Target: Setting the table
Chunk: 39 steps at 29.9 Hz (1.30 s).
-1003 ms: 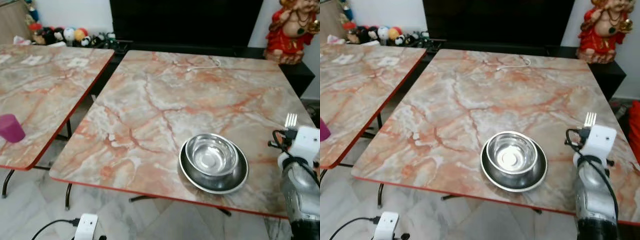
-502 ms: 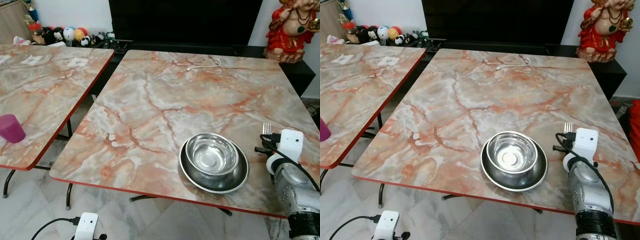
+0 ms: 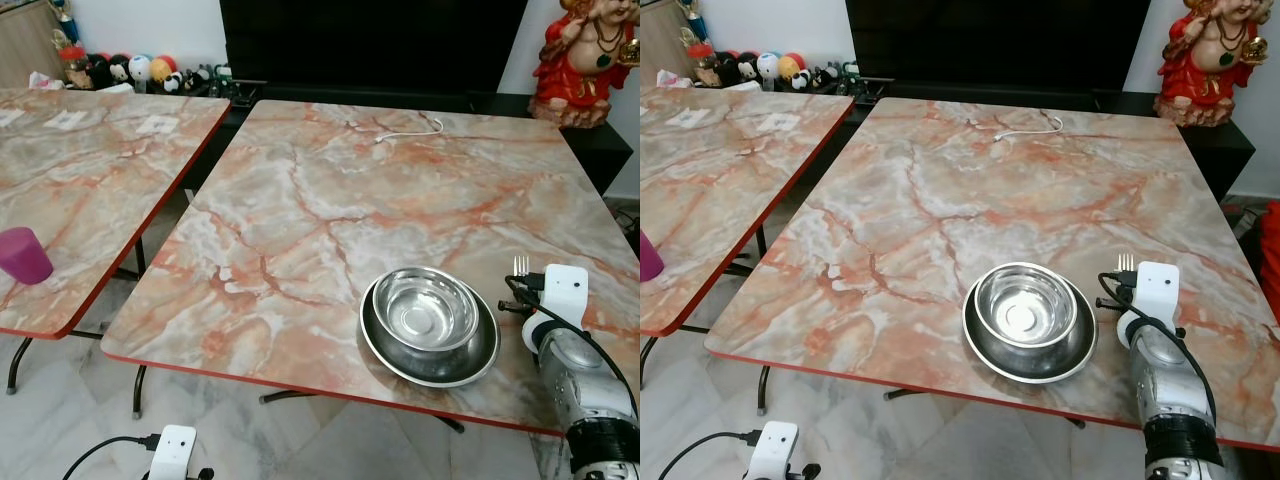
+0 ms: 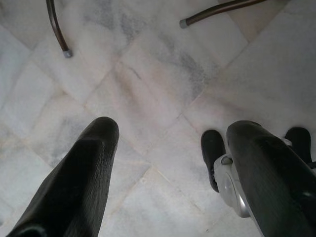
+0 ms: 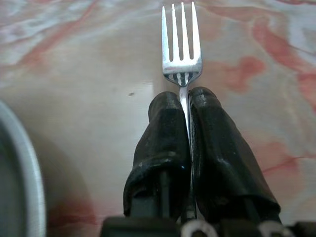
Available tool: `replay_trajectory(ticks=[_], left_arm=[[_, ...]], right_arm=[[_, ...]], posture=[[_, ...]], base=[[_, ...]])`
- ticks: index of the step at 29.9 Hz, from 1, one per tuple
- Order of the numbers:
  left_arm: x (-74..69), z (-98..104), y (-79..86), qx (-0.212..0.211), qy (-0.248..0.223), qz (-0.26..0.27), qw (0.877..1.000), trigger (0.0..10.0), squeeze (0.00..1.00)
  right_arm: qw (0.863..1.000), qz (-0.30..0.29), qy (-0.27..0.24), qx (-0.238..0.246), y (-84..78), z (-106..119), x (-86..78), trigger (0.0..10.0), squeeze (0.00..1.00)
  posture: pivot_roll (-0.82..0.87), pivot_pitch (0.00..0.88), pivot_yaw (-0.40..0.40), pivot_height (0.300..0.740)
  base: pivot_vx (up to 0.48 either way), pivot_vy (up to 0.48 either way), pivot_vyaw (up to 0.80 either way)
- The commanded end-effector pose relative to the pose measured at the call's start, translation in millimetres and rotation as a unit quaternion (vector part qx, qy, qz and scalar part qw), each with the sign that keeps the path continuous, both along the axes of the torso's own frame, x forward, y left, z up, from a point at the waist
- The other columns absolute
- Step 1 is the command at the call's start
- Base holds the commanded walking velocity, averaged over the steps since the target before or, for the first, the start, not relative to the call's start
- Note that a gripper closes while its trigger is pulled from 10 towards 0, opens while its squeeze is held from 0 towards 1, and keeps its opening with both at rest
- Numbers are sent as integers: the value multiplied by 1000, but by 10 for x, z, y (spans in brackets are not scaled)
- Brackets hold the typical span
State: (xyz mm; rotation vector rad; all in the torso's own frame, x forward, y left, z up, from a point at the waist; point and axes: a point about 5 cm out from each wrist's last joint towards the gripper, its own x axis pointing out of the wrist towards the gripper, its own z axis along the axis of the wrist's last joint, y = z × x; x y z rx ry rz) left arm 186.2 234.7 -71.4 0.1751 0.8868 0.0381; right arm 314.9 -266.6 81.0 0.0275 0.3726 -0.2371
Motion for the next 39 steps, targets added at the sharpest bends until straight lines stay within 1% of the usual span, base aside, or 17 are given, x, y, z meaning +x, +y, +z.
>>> replay_trajectory(ticks=[1, 15, 39], left_arm=[[-26, -9, 30, 2, 9, 4, 1000, 10000, 0], [-4, 2, 28, 1, 4, 3, 1000, 10000, 0], [-15, 2, 40, 3, 4, 1, 1000, 10000, 0]], right_arm=[[1000, -1, -3, 5, 2, -5, -2, 10000, 0], [1000, -4, 1, 16, 66, -81, -43, 10000, 0], [1000, -15, 11, 16, 46, -166, -100, 10000, 0]], posture=[[37, 12, -21, 740], [35, 17, -16, 740], [38, 31, -13, 740]], base=[[0, 0, 0], [0, 0, 0], [0, 0, 0]])
